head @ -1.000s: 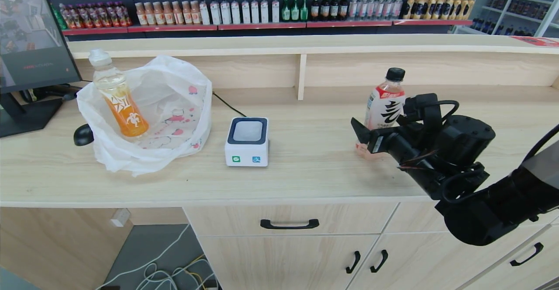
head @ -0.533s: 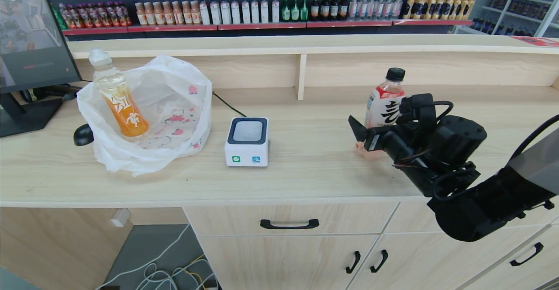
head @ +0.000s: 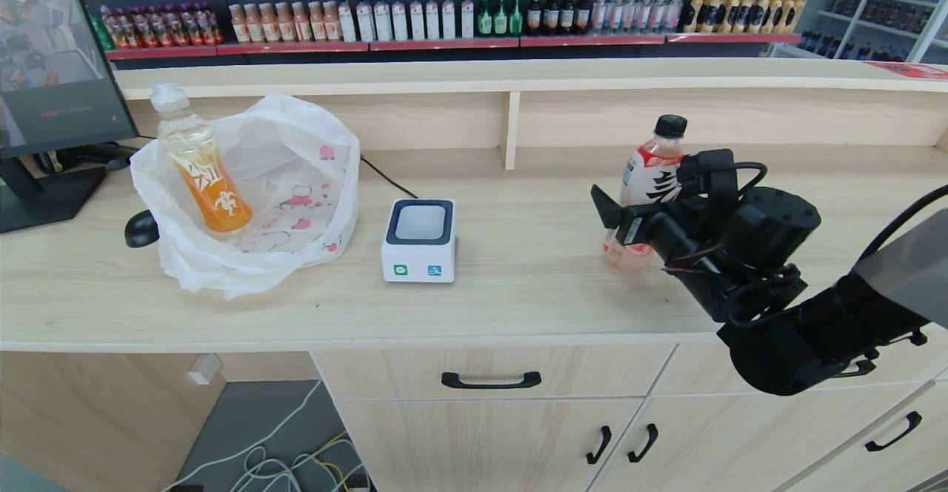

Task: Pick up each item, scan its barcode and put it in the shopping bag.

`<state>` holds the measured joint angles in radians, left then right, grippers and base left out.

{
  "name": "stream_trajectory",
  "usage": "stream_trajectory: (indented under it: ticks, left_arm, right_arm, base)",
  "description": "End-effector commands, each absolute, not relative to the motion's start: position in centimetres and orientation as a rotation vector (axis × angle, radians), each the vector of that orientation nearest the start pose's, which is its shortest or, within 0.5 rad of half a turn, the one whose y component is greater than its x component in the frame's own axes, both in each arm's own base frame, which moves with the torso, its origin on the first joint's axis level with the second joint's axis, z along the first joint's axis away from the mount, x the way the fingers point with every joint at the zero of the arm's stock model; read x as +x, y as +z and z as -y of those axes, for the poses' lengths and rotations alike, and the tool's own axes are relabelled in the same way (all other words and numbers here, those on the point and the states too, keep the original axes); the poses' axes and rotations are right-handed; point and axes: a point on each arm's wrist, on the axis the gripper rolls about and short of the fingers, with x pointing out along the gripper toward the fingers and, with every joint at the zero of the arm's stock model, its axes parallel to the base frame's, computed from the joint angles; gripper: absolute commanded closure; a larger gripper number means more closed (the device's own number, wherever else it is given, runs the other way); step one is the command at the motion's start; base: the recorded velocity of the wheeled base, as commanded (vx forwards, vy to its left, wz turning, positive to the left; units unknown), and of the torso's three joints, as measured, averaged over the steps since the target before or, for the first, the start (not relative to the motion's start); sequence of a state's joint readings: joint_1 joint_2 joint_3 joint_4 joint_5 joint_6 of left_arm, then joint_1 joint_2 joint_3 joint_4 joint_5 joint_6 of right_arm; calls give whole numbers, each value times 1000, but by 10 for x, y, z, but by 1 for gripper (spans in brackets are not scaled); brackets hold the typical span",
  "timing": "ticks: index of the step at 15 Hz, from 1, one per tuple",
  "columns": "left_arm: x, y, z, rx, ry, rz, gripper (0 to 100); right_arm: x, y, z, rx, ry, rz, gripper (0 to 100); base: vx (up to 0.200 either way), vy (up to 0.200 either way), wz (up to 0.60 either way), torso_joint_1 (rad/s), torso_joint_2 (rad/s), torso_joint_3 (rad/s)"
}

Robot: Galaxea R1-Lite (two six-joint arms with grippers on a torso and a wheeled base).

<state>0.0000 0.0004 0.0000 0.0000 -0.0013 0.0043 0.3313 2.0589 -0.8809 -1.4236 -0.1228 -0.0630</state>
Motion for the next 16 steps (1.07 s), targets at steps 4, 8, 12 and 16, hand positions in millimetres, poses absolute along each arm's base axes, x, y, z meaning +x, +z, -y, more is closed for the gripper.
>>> stream_trajectory:
  ticks: [4, 8, 12, 16]
  left_arm:
    - [-23, 75, 0, 5, -2, 0, 0]
    - [-23, 75, 0, 5, -2, 0, 0]
    - [-23, 75, 0, 5, -2, 0, 0]
    - [-23, 75, 0, 5, 0, 0, 0]
  right_arm:
    - [357, 158, -119, -8, 197, 249, 100]
    - [357, 161, -119, -5, 198, 258, 100]
    - [357, 166, -119, -2, 199, 275, 100]
    - [351, 179, -117, 0, 198, 290, 100]
  base:
    - [0, 0, 0, 0, 0, 0]
    - [0, 0, 0, 0, 0, 0]
    - [0, 0, 0, 0, 0, 0]
    - [0, 0, 0, 0, 0, 0]
